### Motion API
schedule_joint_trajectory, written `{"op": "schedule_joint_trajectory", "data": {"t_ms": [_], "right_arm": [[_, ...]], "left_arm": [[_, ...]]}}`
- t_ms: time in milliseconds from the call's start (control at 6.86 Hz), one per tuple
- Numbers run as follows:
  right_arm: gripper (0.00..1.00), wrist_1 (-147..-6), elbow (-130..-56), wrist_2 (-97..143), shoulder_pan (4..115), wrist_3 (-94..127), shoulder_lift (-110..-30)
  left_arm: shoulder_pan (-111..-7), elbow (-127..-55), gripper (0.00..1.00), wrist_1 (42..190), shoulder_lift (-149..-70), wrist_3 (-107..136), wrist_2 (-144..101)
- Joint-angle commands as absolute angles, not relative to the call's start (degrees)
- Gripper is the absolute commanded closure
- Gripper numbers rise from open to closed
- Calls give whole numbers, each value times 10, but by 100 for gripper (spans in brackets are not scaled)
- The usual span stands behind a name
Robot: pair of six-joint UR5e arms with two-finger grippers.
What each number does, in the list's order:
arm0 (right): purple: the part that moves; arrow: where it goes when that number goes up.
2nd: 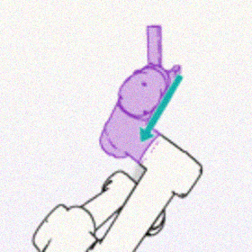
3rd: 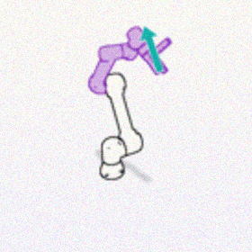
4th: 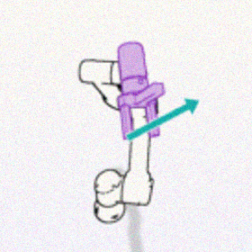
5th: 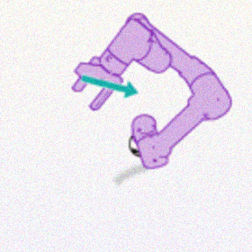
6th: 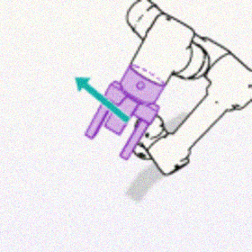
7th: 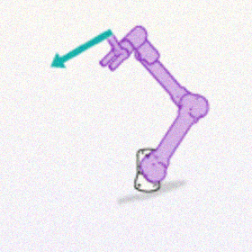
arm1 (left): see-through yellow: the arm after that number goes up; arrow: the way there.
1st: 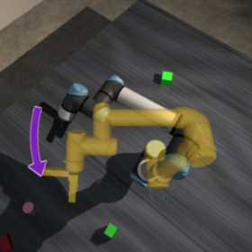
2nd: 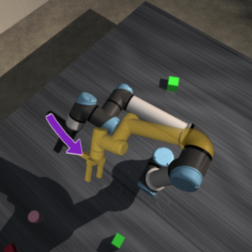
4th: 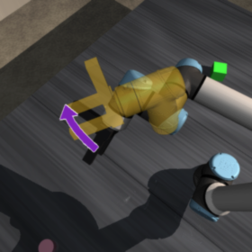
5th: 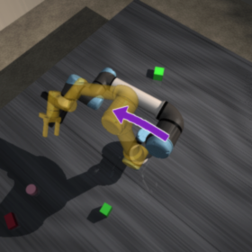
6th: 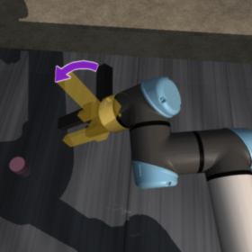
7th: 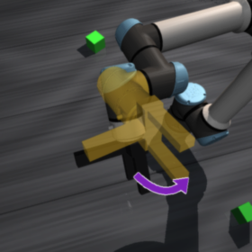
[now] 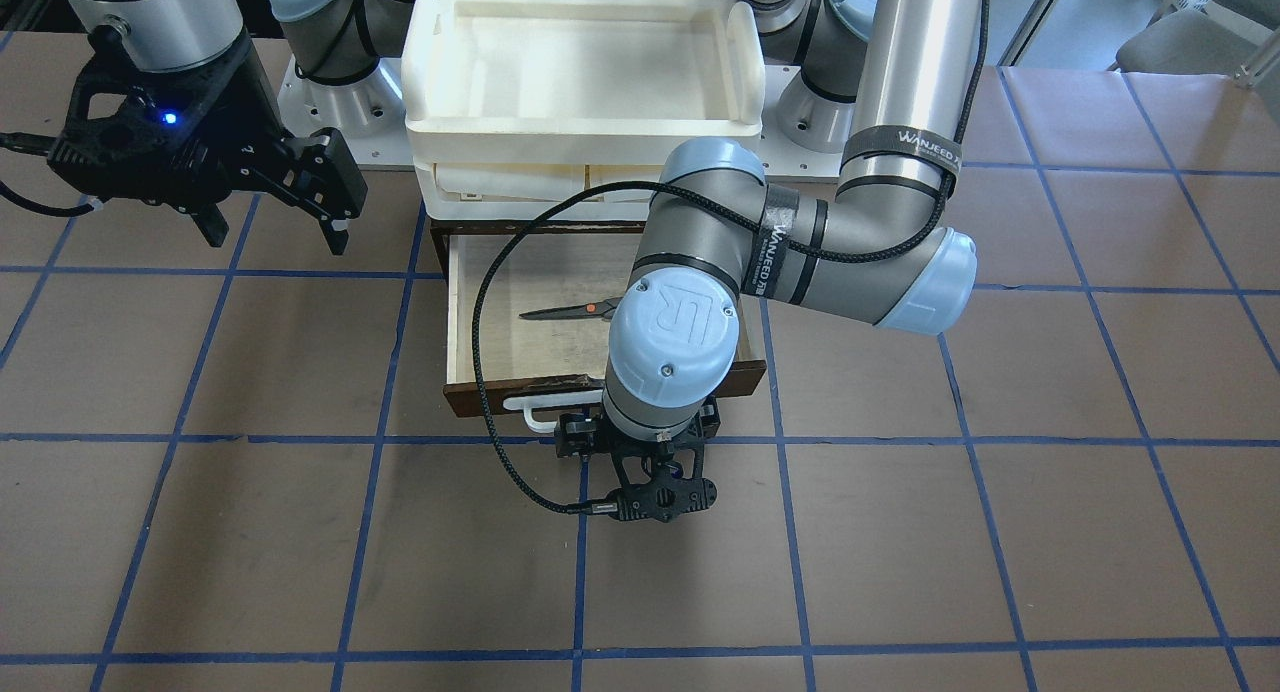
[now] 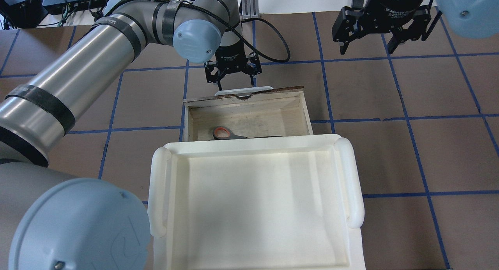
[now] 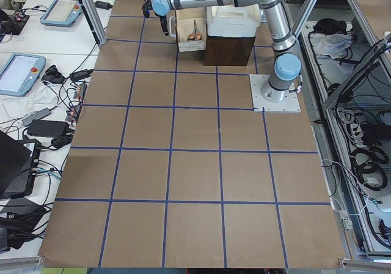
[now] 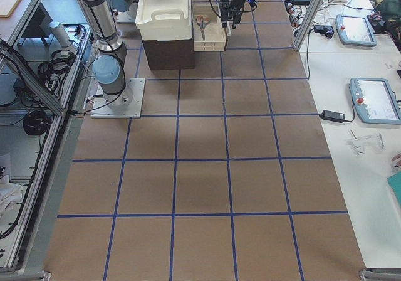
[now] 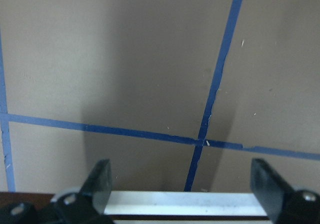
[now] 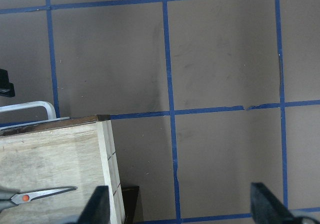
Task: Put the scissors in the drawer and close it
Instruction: 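Lower the left gripper behind the drawer front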
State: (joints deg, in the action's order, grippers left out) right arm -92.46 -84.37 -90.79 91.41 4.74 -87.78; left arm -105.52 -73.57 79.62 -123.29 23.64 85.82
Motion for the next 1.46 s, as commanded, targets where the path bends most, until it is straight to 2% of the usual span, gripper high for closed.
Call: {"op": "schedule_joint_trajectory", "data": {"t_ms": [0, 1312], "right_arm": [[0, -925, -844, -908, 914, 47, -878], [0, -925, -844, -908, 914, 47, -877]], "left_arm": [[-1055, -736, 0, 790, -1235, 231, 855], [-1064, -737, 0, 891, -1201, 237, 830]]}}
